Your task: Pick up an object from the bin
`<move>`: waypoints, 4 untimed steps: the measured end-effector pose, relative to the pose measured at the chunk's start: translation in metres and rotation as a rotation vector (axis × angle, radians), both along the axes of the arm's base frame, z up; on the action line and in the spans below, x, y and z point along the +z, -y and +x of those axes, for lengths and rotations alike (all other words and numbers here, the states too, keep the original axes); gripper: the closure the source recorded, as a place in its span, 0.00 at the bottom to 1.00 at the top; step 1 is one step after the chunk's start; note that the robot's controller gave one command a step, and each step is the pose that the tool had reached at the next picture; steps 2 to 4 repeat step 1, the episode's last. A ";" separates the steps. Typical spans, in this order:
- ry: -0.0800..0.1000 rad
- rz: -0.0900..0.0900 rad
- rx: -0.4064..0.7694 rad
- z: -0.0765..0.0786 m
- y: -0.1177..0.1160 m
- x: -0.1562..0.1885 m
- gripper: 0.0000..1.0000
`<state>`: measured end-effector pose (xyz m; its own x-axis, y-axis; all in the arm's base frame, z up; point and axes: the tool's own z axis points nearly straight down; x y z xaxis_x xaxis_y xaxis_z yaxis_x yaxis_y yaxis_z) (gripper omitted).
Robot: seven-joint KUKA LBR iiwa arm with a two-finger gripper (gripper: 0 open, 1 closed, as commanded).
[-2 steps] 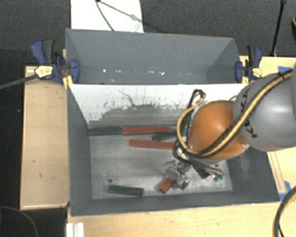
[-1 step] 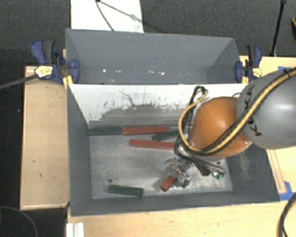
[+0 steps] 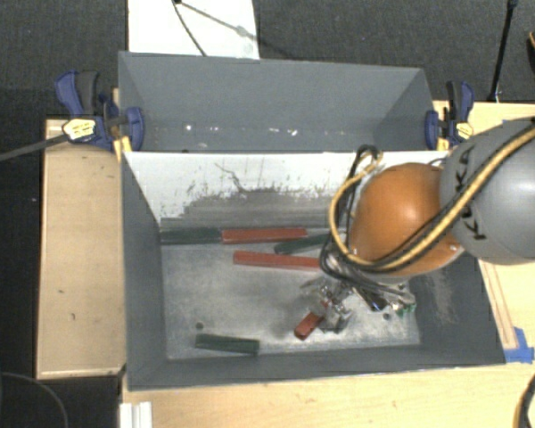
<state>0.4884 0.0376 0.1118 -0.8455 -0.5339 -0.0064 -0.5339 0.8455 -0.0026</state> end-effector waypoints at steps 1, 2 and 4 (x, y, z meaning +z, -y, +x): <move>0.001 0.000 -0.004 0.001 0.000 0.008 1.00; 0.001 0.000 -0.004 0.001 0.000 0.008 1.00; 0.001 0.000 -0.004 0.001 0.000 0.008 1.00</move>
Offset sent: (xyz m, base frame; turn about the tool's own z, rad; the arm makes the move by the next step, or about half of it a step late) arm -0.0001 -0.0001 0.0076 0.0000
